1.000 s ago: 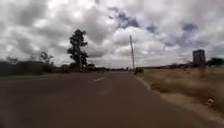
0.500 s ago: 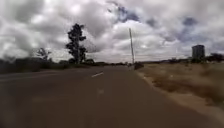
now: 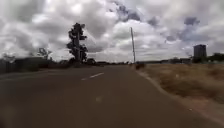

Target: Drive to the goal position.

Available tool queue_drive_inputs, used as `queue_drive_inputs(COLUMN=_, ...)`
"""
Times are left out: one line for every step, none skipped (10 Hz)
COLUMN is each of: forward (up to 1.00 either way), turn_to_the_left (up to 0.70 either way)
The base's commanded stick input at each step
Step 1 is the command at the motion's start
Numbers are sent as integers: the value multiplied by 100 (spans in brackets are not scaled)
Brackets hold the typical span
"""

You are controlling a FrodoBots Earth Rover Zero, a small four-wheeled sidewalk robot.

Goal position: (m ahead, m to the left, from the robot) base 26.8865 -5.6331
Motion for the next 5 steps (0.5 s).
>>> queue_drive_inputs(forward=85, turn_to_the_left=-1)
queue_drive_inputs(forward=85, turn_to_the_left=0)
queue_drive_inputs(forward=85, turn_to_the_left=0)
queue_drive_inputs(forward=85, turn_to_the_left=0)
queue_drive_inputs(forward=85, turn_to_the_left=0)
